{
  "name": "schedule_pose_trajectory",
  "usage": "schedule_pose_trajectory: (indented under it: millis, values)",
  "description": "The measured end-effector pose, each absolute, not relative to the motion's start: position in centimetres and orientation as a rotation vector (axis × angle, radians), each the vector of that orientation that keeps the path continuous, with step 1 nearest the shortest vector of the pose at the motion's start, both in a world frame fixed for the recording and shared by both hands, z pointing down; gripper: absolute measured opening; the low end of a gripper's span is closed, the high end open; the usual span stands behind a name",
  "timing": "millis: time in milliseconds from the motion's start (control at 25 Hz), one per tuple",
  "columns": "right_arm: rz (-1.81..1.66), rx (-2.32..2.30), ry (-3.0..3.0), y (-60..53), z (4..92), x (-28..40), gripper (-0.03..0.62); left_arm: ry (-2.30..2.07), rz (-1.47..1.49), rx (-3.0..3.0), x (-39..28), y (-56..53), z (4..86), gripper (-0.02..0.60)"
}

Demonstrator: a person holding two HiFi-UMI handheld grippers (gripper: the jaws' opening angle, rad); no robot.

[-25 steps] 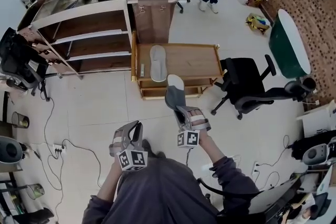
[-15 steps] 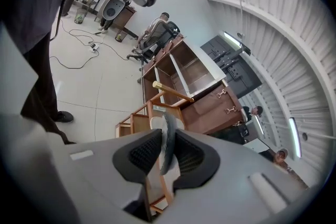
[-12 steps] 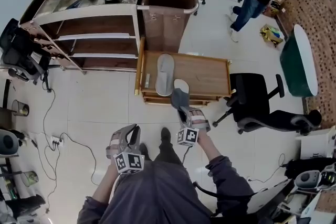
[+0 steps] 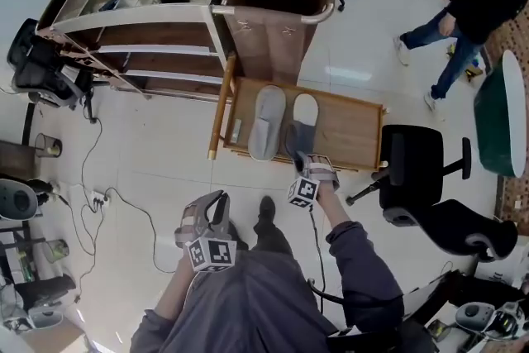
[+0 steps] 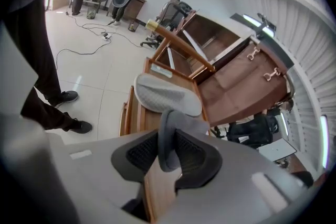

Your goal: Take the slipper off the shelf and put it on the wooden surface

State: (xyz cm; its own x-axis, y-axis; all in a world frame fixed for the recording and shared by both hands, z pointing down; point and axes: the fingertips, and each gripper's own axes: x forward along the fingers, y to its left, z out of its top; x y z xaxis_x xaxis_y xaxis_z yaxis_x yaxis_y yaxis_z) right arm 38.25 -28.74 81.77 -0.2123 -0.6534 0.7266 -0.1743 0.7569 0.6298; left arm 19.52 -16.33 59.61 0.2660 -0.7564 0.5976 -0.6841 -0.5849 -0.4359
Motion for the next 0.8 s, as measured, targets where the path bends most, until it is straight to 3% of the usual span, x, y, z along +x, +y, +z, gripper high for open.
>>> schedule_pose_trajectory:
  millis: [240, 480, 800]
  values:
    - [-0.344, 0.581, -1.794, -29.2, 84.9, 38.8, 0.146, 1.429, -1.267, -2.416, 19.1, -16.2, 60.6, 0.058]
    - [-0.137, 0.669, -1.827, -26.9, 84.1, 39.6, 0.278, 1.431, -1.255, -2.458, 19.0, -13.0, 61.4, 0.058]
    - [-0.212, 0.886, -1.809, -20.6, 77.3, 38.9, 0.287, 1.363, -1.161, -2.476, 17.9, -5.5, 61.1, 0.058]
